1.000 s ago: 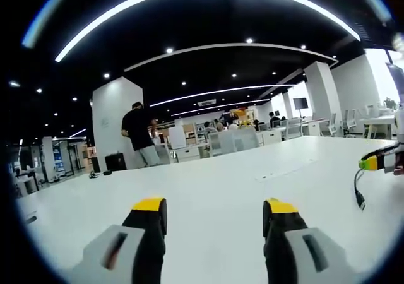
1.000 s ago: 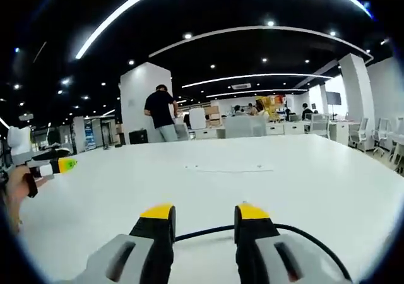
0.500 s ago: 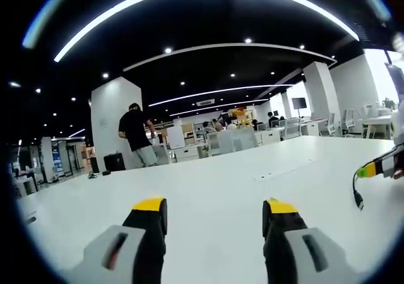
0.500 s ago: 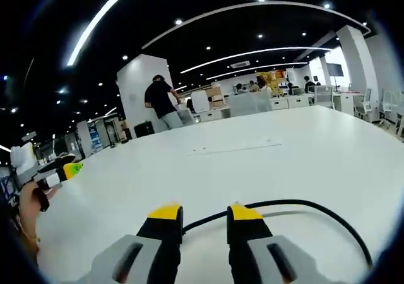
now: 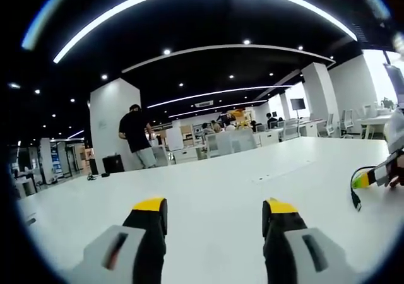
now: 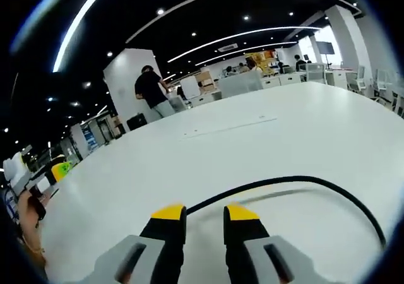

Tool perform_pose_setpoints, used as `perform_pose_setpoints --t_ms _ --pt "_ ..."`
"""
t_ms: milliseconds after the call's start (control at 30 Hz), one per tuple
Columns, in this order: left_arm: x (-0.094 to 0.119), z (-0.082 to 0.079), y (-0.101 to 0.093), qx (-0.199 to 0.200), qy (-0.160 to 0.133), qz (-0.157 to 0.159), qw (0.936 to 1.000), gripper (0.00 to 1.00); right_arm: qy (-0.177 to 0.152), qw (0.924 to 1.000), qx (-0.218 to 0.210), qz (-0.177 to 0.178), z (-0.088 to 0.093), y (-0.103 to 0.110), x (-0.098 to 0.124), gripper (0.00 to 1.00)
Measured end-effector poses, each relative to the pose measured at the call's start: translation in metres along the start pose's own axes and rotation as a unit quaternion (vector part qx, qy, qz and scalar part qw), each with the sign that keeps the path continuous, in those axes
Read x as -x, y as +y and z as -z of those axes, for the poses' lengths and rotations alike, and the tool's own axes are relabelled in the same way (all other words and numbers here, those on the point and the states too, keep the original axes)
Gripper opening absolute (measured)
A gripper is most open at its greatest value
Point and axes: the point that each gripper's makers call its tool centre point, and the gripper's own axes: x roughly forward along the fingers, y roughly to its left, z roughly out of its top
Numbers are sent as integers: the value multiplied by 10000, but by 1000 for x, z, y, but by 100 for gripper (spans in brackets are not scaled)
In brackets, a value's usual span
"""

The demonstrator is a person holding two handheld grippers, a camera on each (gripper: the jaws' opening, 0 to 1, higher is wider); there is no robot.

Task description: Find the data cable on the table. Grasp the USB connector end of the cable and insert it into the USB port on the table

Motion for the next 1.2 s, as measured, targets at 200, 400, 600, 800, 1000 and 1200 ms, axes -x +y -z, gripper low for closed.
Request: perform_pose_setpoints --t_ms 200,400,600,800,1000,1200 --pt "3 -5 -6 66 -64 140 9999 60 120 9974 -699 -118 0 2 -6 24" --pt "4 -9 -9 85 -136 208 9997 60 156 9949 -985 -162 -2 5 -12 24" --pt "4 -10 -8 94 -144 175 9997 60 52 9901 -1390 -189 -5 0 -18 20" --pt "4 -11 -10 63 -146 188 9997 60 26 9874 -1577 -102 -7 -7 -21 16" --pt "3 -10 -12 50 -113 188 9997 60 -169 9848 -1730 16 -10 -11 -23 14" --pt "3 -11 -12 40 -112 176 9998 60 -331 9734 -2263 -144 -11 -12 -24 11"
